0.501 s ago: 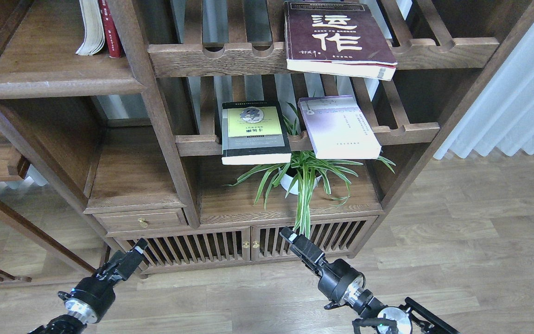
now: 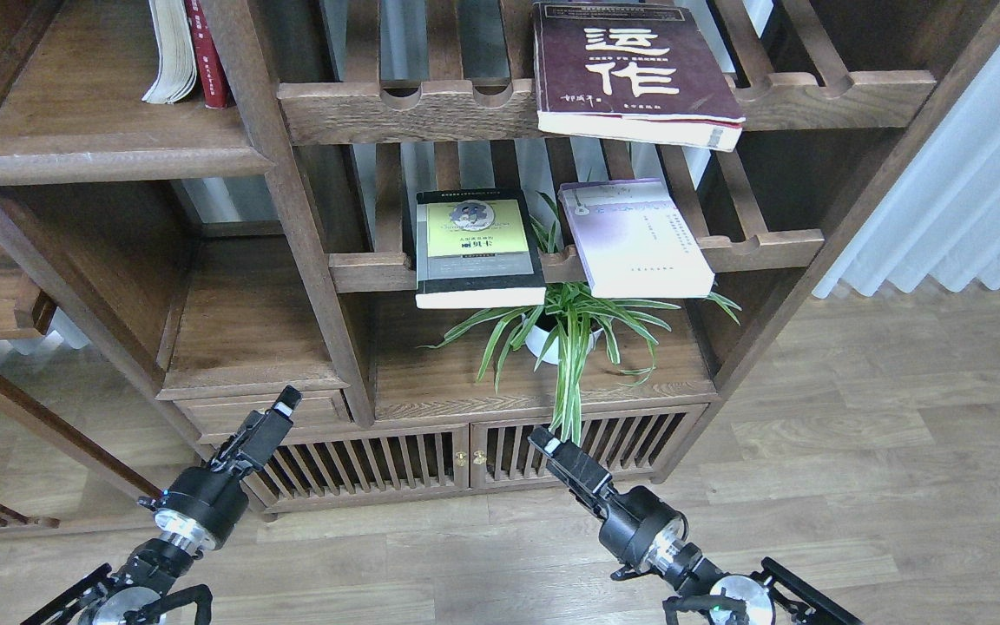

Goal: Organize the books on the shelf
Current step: 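Reach the right gripper toward the white book on the middle shelf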

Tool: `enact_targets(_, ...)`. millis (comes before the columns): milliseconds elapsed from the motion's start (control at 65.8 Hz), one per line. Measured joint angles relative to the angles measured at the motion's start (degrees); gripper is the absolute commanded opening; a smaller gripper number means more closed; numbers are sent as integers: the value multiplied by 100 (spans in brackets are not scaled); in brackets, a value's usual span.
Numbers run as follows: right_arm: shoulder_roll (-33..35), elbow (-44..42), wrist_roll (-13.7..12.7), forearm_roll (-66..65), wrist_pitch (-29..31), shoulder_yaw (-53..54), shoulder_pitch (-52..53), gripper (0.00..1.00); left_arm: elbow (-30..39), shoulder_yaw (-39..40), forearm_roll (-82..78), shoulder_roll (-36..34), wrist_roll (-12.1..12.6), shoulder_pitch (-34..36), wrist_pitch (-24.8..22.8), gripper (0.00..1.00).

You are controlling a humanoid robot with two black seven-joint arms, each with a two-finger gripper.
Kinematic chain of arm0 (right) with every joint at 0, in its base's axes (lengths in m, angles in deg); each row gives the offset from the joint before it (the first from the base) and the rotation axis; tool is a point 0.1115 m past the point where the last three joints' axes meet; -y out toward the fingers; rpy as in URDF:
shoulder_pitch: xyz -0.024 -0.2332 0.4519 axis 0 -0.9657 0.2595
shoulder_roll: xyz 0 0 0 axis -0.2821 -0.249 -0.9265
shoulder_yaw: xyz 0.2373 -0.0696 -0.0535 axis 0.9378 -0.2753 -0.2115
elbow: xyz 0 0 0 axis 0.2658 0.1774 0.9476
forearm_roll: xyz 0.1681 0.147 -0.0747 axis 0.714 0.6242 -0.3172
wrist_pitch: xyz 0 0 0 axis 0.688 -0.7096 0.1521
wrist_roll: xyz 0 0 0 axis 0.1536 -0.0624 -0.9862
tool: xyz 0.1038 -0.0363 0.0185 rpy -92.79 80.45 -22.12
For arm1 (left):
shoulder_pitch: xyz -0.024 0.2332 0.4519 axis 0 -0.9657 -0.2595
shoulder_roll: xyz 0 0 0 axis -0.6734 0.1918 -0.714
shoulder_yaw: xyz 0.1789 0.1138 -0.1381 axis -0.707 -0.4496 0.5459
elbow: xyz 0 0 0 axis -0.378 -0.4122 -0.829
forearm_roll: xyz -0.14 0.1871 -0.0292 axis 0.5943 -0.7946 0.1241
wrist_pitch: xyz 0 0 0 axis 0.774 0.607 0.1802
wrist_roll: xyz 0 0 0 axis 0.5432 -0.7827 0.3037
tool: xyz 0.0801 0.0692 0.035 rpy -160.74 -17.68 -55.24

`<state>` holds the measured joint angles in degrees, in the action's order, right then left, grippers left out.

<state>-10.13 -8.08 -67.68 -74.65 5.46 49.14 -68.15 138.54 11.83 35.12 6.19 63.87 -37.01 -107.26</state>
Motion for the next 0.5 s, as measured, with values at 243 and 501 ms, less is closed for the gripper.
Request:
enact_targets(243, 2, -48, 35, 58, 0, 90, 155, 99, -39, 363, 1, -36, 8, -591, 0, 100)
enact_targets(501, 71, -19, -48, 98, 0, 171, 177, 99, -451, 682, 4, -268, -68, -703, 0, 100)
